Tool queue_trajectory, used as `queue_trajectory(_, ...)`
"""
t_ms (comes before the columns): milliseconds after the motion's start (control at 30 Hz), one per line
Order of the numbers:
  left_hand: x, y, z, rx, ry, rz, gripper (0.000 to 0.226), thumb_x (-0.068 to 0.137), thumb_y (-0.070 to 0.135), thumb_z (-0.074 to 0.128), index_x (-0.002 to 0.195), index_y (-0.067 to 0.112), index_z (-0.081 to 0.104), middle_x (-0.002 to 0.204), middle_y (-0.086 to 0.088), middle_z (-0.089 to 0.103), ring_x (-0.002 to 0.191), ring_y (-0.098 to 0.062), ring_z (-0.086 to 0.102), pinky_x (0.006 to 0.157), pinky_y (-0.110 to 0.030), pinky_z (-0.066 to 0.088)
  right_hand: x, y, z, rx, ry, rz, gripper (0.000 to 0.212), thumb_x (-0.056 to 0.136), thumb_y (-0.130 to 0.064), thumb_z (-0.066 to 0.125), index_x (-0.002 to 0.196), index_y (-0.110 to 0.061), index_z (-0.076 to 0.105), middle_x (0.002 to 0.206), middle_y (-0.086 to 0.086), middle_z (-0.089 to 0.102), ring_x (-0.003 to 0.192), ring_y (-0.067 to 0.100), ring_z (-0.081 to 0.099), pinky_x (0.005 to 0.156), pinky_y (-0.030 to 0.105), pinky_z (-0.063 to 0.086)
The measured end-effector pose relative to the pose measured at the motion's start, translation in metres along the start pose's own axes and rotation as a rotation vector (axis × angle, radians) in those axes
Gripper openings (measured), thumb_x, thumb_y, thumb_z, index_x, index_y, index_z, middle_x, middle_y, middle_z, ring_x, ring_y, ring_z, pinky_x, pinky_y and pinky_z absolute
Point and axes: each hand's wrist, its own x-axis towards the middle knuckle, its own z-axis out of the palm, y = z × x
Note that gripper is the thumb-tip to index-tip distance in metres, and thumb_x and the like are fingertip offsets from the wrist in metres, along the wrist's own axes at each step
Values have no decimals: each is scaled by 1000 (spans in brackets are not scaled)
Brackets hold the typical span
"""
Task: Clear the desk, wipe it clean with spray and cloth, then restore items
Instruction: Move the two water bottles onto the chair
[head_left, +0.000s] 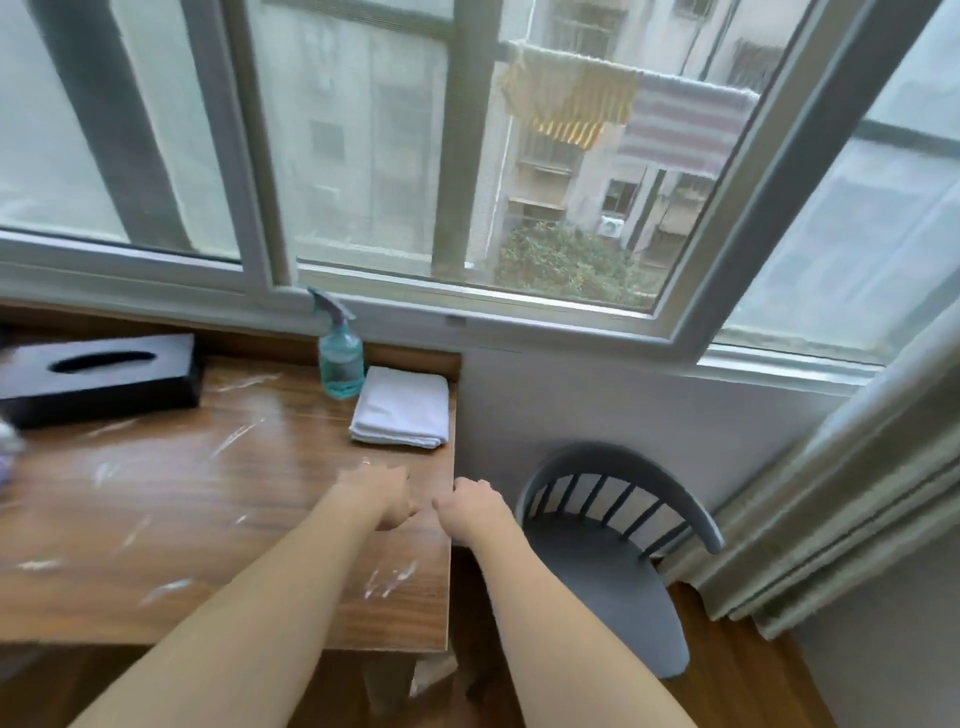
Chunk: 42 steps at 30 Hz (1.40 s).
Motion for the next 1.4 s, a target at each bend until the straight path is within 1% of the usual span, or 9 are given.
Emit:
queue_trajectory(100, -9, -56, 1, -9, -10, -44, 66, 97, 60, 42, 152, 25, 32, 156, -7, 35, 146, -32, 24, 113, -55, 28, 3, -55, 20, -59, -24, -46, 60, 102, -51, 38, 150, -16, 46, 153, 13, 42, 139, 40, 39, 113, 51, 37)
queue_trajectory(200, -16, -116, 2, -12, -22, -101, 68, 97, 60, 43, 153, 26, 29, 158, -8, 31, 149, -34, 18, 115, -57, 24, -4, -112, 42, -86, 13, -88, 62, 101, -52, 41, 150, -15, 45, 153, 15, 44, 137, 38, 40, 112, 54, 37)
queue_trajectory(400, -38, -230, 2, -16, -2, -135, 72, 97, 64, 38, 157, 27, 22, 164, -10, 16, 152, -37, 4, 116, -64, 14, -26, -218, 83, -167, 10, -94, 73, 100, -66, 39, 156, -20, 35, 162, 14, 31, 148, 41, 25, 117, 62, 26)
queue_trajectory(600, -57, -338, 9, -51, 31, -215, 76, 93, 66, 43, 156, 28, 22, 163, -9, 17, 150, -36, 12, 116, -61, 20, -44, -303, 114, -187, 12, -165, 73, 100, -66, 40, 159, -24, 30, 165, 12, 27, 149, 39, 22, 119, 59, 24)
queue_trajectory(800, -67, -392, 12, -103, 66, -279, 72, 93, 64, 45, 153, 29, 28, 160, -10, 26, 148, -35, 15, 115, -59, 20, -38, -352, 137, -189, -19, -218, 75, 99, -67, 39, 159, -22, 30, 164, 13, 29, 150, 40, 23, 118, 61, 26)
queue_trajectory(933, -83, -418, 16, -193, 106, -349, 72, 93, 66, 43, 152, 29, 29, 159, -6, 28, 147, -31, 24, 115, -57, 23, -28, -382, 149, -156, -36, -294, 78, 97, -69, 40, 158, -21, 33, 160, 14, 35, 147, 39, 28, 116, 57, 30)
queue_trajectory(1100, -103, -466, 23, -251, 90, -430, 75, 93, 66, 42, 154, 27, 24, 161, -9, 20, 150, -34, 9, 117, -57, 20, -31, -431, 178, -154, -58, -367, 78, 97, -68, 43, 155, -17, 37, 157, 14, 37, 144, 38, 34, 116, 54, 32)
queue_trajectory(1233, -103, -509, 21, -298, 98, -437, 74, 91, 63, 46, 154, 28, 25, 162, -9, 20, 150, -34, 10, 118, -57, 18, -32, -465, 203, -133, -72, -351, 79, 94, -72, 45, 149, -15, 42, 153, 20, 41, 141, 40, 38, 113, 57, 36)
queue_trajectory(1400, -88, -565, 27, -310, 77, -399, 79, 88, 67, 52, 151, 26, 29, 158, -7, 26, 146, -32, 19, 116, -54, 23, -23, -509, 227, -59, -16, -287, 82, 89, -75, 47, 145, -16, 44, 146, 15, 50, 135, 37, 44, 111, 55, 38)
